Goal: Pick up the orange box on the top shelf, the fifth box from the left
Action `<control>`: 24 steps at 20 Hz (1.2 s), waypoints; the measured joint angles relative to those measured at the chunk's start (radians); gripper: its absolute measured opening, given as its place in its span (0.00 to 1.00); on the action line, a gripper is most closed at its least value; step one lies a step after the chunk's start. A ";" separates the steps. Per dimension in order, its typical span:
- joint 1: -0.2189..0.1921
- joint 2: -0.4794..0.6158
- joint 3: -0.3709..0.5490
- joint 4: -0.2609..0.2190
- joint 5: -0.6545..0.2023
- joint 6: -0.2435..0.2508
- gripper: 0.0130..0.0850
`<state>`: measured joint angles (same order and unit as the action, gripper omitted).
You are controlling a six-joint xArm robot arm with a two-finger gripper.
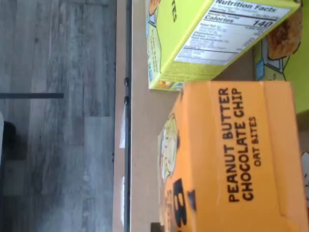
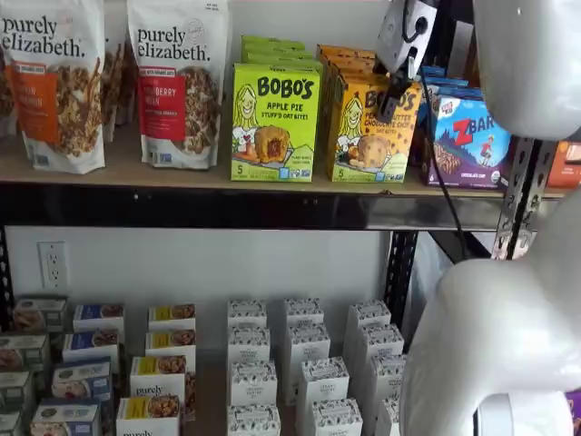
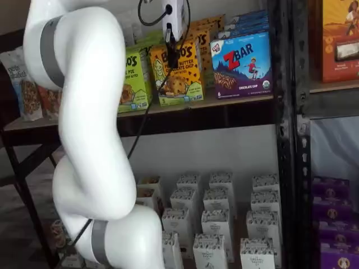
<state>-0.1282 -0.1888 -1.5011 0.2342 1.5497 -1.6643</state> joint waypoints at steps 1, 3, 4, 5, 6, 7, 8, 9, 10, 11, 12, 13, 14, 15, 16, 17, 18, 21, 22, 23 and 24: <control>-0.001 -0.001 0.001 0.001 -0.001 -0.001 0.61; -0.001 -0.003 0.003 0.001 -0.003 -0.001 0.56; -0.002 -0.004 0.004 0.001 -0.004 -0.002 0.50; -0.002 -0.004 0.004 0.001 -0.004 -0.002 0.50; -0.002 -0.004 0.005 0.001 -0.004 -0.002 0.44; -0.002 -0.005 0.005 0.002 -0.004 -0.002 0.44; -0.003 -0.005 0.005 0.003 -0.003 -0.002 0.39; -0.003 -0.005 0.005 0.004 -0.002 -0.003 0.33; -0.003 -0.005 0.005 0.004 -0.001 -0.003 0.33; -0.003 -0.004 0.003 0.003 0.001 -0.003 0.33; -0.003 -0.004 0.002 0.001 0.003 -0.002 0.33; -0.002 -0.003 0.000 -0.002 0.007 -0.002 0.33; -0.001 -0.002 -0.001 -0.003 0.009 -0.001 0.33; -0.001 -0.001 -0.003 -0.004 0.013 -0.001 0.33; -0.001 0.001 -0.007 -0.003 0.022 0.000 0.33; -0.001 0.003 -0.012 -0.002 0.031 0.001 0.33; -0.001 0.004 -0.016 -0.001 0.039 0.002 0.33; 0.003 -0.006 -0.012 -0.012 0.042 0.005 0.33; 0.005 -0.012 -0.009 -0.021 0.042 0.006 0.33; 0.006 -0.019 -0.005 -0.027 0.045 0.007 0.33; 0.007 -0.027 -0.002 -0.030 0.050 0.008 0.33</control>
<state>-0.1212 -0.2160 -1.5032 0.2042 1.6001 -1.6559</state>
